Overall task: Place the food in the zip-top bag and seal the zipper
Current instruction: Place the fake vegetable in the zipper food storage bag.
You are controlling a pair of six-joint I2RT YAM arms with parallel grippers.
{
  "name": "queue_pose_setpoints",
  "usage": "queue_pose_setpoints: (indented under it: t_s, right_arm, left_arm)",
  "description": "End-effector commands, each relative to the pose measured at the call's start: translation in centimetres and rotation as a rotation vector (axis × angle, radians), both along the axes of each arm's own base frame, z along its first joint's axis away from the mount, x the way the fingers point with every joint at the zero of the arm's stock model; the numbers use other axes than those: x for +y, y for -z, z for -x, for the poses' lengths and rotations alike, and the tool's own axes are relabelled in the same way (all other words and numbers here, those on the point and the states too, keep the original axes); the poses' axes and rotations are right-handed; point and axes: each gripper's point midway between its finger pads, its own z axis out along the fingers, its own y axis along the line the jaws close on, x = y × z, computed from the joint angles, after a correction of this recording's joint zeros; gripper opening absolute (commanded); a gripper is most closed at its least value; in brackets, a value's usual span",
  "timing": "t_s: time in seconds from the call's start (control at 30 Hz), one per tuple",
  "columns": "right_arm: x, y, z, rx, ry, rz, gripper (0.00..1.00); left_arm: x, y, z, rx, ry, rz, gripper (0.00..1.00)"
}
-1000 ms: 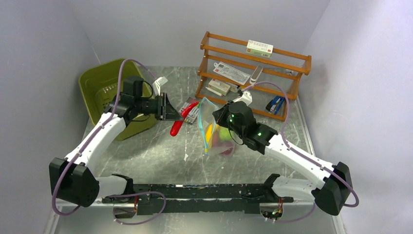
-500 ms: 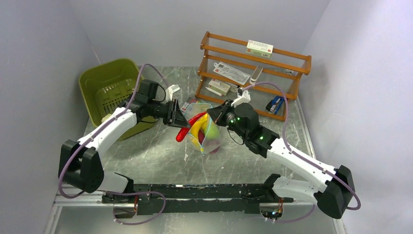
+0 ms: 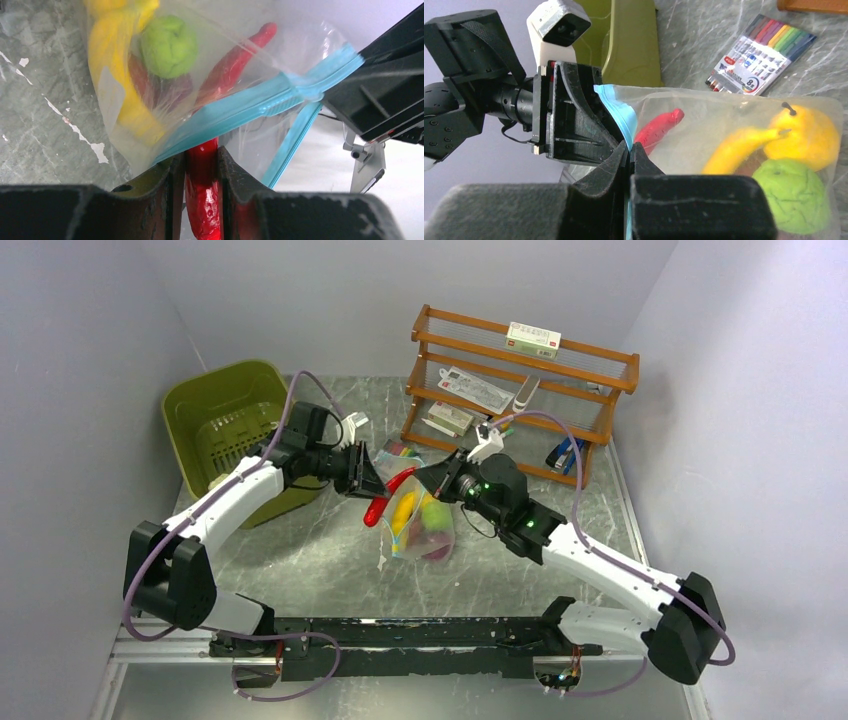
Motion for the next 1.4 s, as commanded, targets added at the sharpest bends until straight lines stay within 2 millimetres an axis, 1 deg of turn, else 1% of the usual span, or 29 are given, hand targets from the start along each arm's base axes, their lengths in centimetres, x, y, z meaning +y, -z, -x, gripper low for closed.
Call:
queue_pose_setpoints:
  t_s: [0.0,0.1,0.23,0.37,0.43,0.63,0.8,0.87,1.0,1.1,1.2,1.37]
  right_arm:
    - [1.4,-1.0,0.1,-0.007,-0.053,-0.069,0.00]
    - [1.7,-0.6,0.2,0.010,-0.061,-0.083,0.00]
    - [2.1,0.1,0.2,0.032,-0.068,-0.082,0.00]
    - [2.5,-0.1,0.3,0.038,-0.091,-0.093,0.00]
    - [2.7,-0.1,0.5,0.041,-0.098,-0.102,0.00]
    - [2.5,0.2,0.3,0.042,-0.087,-0.086,0.00]
    - [2.1,-0.1,0.3,0.035,-0.067,-0.088,0.00]
    - [1.8,-0.1,0.2,0.031,-0.057,-0.080,0.00]
    - [1.3,-0.2,0.1,0.023,-0.037,-0.072,0.00]
    - [1.1,-0.2,0.1,0.019,-0.030,-0.067,0.00]
    - [0.9,-0.4,0.2,0.012,-0.029,-0.060,0.00]
    - [0.6,0.0,0.4,0.021,-0.025,-0.037,0.00]
  left_arm:
    - [-0.7,-1.6,-1.4,-0.019,-0.068,0.026,0.19]
    - [-0.8,-1.9,-1.9,-0.022,-0.109,0.039,0.21]
    - [-1.2,-2.1,-2.1,-0.013,-0.130,0.076,0.22]
    - [-1.1,-1.6,-2.8,-0.006,-0.189,0.070,0.24]
    - [-1.1,-1.7,-3.1,-0.005,-0.215,0.079,0.25]
    - [-0.8,-2.7,-3.7,-0.036,-0.273,0.096,0.38]
    - [-0.7,-3.2,-3.9,-0.059,-0.277,0.086,0.54]
    - [-0.6,-3.8,-3.9,-0.076,-0.282,0.097,0.57]
    - [-0.3,-5.1,-3.8,-0.123,-0.291,0.109,0.58]
    - [0.2,-5.8,-3.8,-0.168,-0.303,0.090,0.58]
    - [0.6,-6.9,-4.0,-0.227,-0.319,0.087,0.58]
    - [1.9,-8.9,-4.4,-0.329,-0.362,0.038,0.59]
